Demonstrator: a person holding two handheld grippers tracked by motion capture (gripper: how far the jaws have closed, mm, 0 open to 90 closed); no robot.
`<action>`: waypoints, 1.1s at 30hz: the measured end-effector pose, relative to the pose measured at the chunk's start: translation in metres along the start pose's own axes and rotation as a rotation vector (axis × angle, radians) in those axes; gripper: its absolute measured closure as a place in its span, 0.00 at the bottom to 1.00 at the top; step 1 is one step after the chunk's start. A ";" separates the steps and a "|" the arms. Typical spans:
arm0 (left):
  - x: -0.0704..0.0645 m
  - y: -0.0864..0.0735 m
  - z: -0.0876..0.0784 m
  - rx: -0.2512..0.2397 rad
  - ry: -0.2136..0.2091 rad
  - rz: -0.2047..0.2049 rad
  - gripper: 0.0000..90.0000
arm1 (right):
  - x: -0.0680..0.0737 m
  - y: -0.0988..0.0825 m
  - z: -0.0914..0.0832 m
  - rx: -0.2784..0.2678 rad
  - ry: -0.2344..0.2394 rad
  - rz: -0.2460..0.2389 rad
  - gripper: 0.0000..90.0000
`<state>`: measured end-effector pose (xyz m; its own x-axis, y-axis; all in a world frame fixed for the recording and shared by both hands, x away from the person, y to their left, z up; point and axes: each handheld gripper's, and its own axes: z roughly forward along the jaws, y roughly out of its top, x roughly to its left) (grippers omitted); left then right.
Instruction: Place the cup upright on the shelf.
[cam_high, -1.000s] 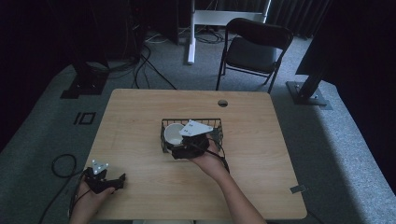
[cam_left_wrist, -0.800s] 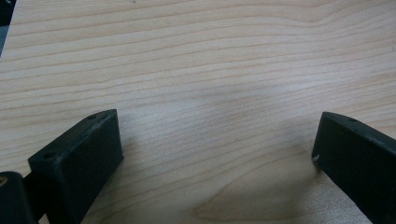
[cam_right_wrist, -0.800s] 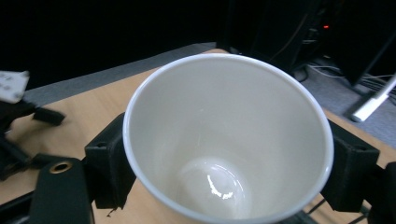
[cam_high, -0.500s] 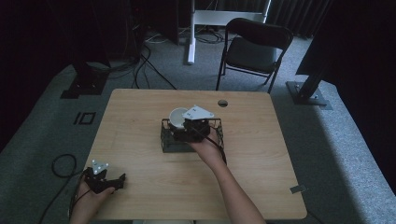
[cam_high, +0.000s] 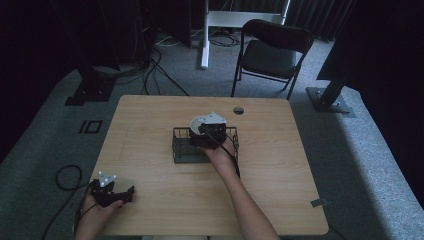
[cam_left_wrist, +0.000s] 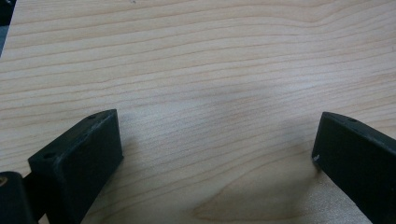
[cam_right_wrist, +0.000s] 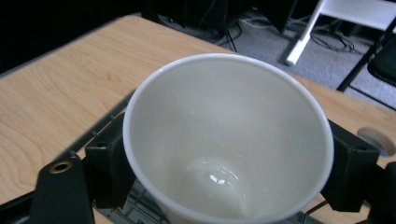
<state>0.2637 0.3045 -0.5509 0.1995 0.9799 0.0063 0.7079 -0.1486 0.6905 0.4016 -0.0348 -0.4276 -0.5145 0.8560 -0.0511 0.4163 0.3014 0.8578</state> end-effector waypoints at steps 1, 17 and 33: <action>0.000 0.000 0.000 0.000 0.000 0.000 0.02 | 0.000 0.000 0.000 0.000 0.000 0.000 0.22; 0.000 0.000 0.000 0.000 0.000 0.000 0.02 | -0.001 -0.016 0.017 0.074 -0.056 0.051 0.22; 0.000 0.000 0.000 -0.001 0.000 -0.001 0.02 | -0.008 -0.021 0.008 0.027 -0.003 0.086 0.15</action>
<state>0.2637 0.3045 -0.5509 0.1990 0.9800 0.0057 0.7077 -0.1477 0.6909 0.4028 -0.0447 -0.4494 -0.4735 0.8806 0.0201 0.4789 0.2382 0.8450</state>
